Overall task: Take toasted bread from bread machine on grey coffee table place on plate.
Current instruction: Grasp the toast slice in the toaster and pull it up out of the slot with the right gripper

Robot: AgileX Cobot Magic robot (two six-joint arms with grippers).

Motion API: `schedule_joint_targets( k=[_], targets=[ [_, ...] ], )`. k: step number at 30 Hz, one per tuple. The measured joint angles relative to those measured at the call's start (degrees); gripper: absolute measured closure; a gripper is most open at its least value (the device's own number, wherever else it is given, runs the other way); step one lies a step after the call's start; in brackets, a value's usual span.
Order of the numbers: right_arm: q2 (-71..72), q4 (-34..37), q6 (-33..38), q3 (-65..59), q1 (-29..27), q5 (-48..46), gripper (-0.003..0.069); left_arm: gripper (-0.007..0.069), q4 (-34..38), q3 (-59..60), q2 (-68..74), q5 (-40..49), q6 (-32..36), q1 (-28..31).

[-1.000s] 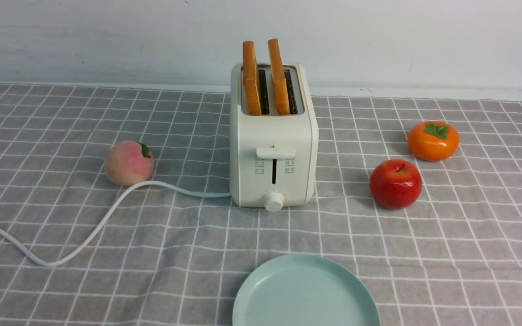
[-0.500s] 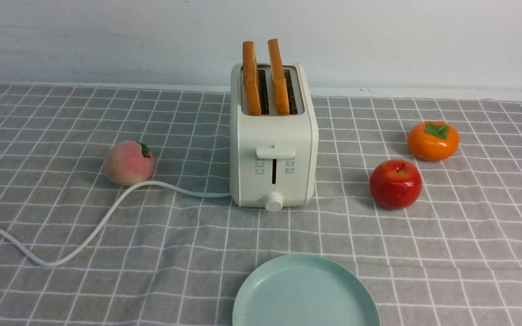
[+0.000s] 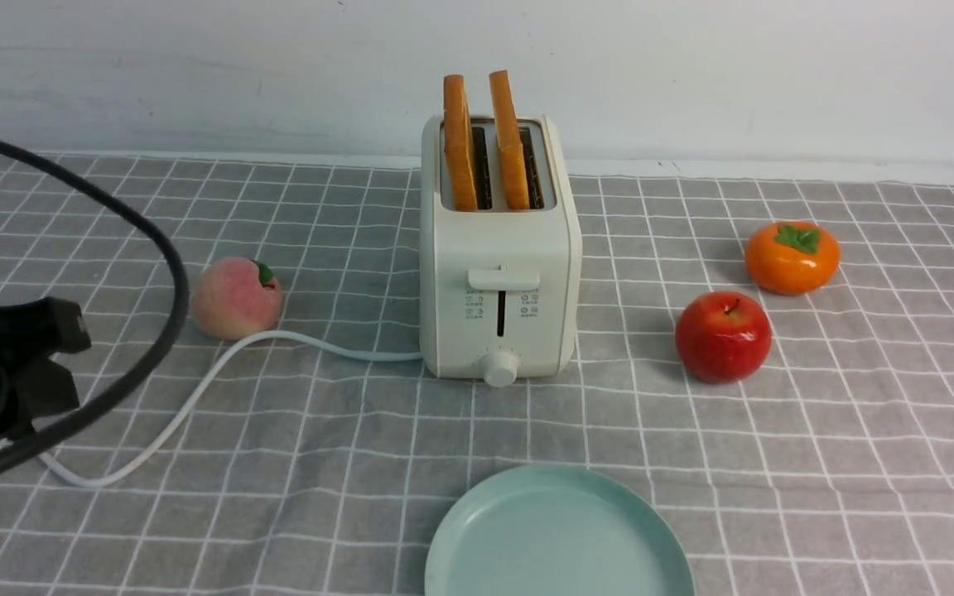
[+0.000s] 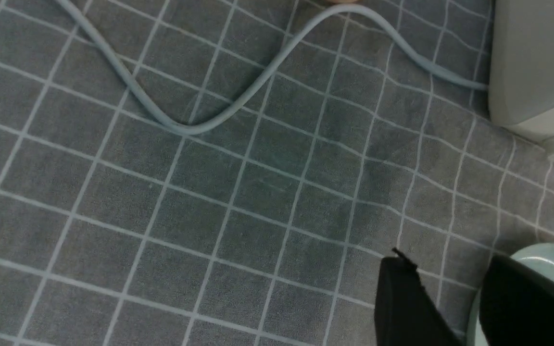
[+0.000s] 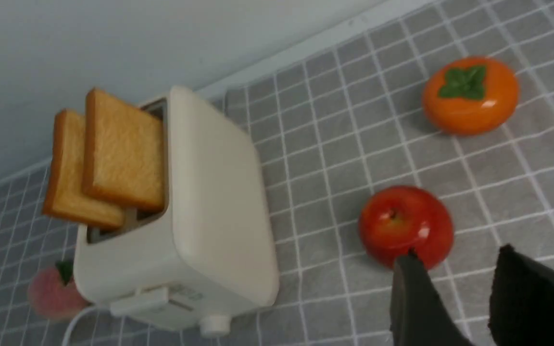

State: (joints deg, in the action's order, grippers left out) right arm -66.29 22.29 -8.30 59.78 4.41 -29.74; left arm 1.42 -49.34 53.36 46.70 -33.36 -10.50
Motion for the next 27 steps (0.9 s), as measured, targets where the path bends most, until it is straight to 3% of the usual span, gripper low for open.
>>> schedule_joint_targets(
  k=[5, 8, 13, 17, 27],
  targets=[
    [-11.02, 7.24, 16.91, 6.84, 8.28, -1.42, 0.0419, 0.0387, 3.54, -0.25, 0.00, -0.79, 5.60, 0.00],
    [-17.97, 9.35, 22.55, 15.71, 12.70, -1.61, 0.0414, 0.0387, 5.37, -0.27, 0.00, 0.22, 9.63, 0.00],
    [-29.37, 10.06, 24.19, 29.98, 16.74, -1.19, 0.0374, 0.0387, 6.83, -0.27, 0.00, 0.25, 11.53, 0.00],
    [-41.31, 10.06, 24.61, 43.73, 18.78, -1.26, 0.0301, 0.0387, 7.24, -0.27, 0.00, 0.14, 11.73, 0.00],
    [-54.57, 5.58, 25.11, 54.83, 19.22, -0.96, 0.0258, 0.0387, 8.11, -0.27, 0.00, 0.14, 11.76, 0.00]
  ],
)
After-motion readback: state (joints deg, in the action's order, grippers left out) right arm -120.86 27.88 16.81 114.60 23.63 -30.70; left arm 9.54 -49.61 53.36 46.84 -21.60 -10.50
